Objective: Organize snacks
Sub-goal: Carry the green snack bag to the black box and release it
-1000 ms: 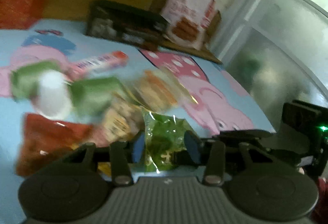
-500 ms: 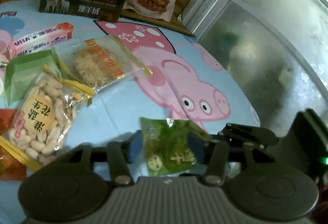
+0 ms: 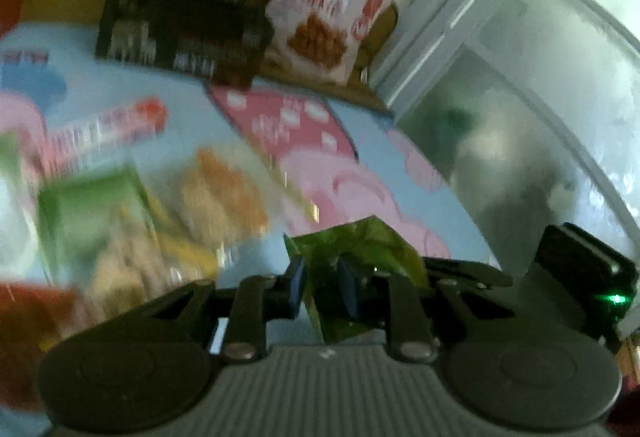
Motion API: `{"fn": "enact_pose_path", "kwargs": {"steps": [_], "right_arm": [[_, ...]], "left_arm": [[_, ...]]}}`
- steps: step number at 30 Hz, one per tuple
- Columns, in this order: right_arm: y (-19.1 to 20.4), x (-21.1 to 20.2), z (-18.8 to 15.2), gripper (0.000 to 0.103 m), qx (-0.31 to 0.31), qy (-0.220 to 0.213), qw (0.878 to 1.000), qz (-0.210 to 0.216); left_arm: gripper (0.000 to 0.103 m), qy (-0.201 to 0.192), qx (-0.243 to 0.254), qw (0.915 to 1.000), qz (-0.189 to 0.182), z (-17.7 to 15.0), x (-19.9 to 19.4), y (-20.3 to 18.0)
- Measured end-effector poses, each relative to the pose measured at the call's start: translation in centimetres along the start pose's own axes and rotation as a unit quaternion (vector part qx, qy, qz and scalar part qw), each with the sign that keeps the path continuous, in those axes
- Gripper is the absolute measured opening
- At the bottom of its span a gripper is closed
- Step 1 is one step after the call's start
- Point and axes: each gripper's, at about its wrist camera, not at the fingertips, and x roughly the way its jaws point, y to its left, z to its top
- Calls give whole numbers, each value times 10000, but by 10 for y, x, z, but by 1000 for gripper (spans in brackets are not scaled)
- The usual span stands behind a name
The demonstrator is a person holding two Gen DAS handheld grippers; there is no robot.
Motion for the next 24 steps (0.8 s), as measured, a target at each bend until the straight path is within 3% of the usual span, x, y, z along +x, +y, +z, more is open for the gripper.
{"fn": "enact_pose_path", "kwargs": {"steps": [8,14,18,20,22,24], "right_arm": [[-26,43,100,25,-88,-467,9986,243],[-69,116,168,25,96,-466,9989,13],[-87,154,181,24,8,-317,9987,-397],[-91,168,182,29,-107,-189,9976,-662],[-89,173,179,50,-350,-166,9936,-1059],[-82,167,176,53,-667,-303,9872,-1414]], "left_arm": [[23,-785,572,9929,687,99,-2,-2],[30,-1053,405,9854,1274,187,43,38],[33,-999,89,9843,1449,213,75,68],[36,-944,-50,9843,1491,218,86,80],[41,-954,-110,9831,1556,216,85,85],[42,-965,-174,9833,1536,210,77,90]]}}
